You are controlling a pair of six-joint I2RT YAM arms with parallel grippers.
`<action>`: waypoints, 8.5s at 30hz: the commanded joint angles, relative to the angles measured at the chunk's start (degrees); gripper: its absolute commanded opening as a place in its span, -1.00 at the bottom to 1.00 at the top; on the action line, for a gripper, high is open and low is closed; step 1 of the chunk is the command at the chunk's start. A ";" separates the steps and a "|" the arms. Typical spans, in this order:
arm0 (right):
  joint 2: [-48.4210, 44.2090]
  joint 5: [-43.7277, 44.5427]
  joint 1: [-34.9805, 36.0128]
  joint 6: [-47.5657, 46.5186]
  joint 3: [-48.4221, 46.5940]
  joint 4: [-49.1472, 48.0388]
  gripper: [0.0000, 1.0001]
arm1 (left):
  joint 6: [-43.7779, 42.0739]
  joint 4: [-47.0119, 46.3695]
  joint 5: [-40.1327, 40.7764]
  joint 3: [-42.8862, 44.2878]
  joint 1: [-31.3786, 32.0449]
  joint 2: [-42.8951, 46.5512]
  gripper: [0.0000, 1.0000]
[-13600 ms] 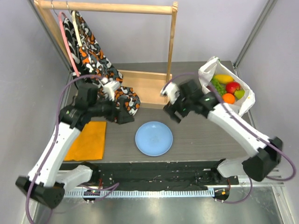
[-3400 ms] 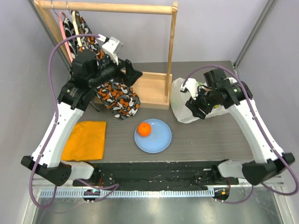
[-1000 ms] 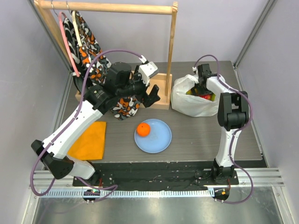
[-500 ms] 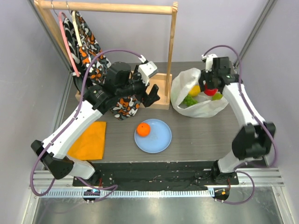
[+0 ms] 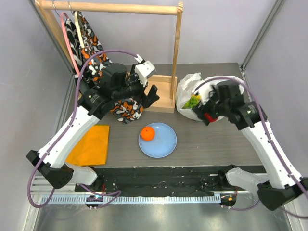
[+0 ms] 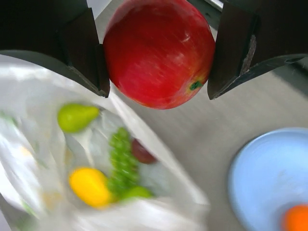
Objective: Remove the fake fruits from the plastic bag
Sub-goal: Take out the fake fruit from the plastic bag, then place the fake fruit on the plate, then adjust the fake fruit on the plate, then adjust the plastic bag at the center of the board, then take out the fake fruit from the plastic bag.
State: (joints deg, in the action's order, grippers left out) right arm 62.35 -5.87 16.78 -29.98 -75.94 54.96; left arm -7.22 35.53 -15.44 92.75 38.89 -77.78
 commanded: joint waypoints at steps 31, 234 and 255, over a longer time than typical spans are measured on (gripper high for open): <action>46.64 29.70 45.19 -12.66 -8.00 -2.40 0.92 | 2.91 -2.48 -5.12 -2.31 -14.11 12.21 0.72; 46.72 24.32 -19.32 7.48 -11.85 -18.84 0.63 | 6.26 -6.00 -8.29 -3.89 -16.22 -0.88 0.72; 28.56 -0.95 -20.99 0.98 -1.94 -24.65 -0.16 | 5.73 -5.47 -7.06 -5.39 -16.31 0.17 0.73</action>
State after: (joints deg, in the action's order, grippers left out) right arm 107.39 6.74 -4.25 -26.89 -81.17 30.30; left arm -0.67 31.57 -22.70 86.15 22.52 -79.20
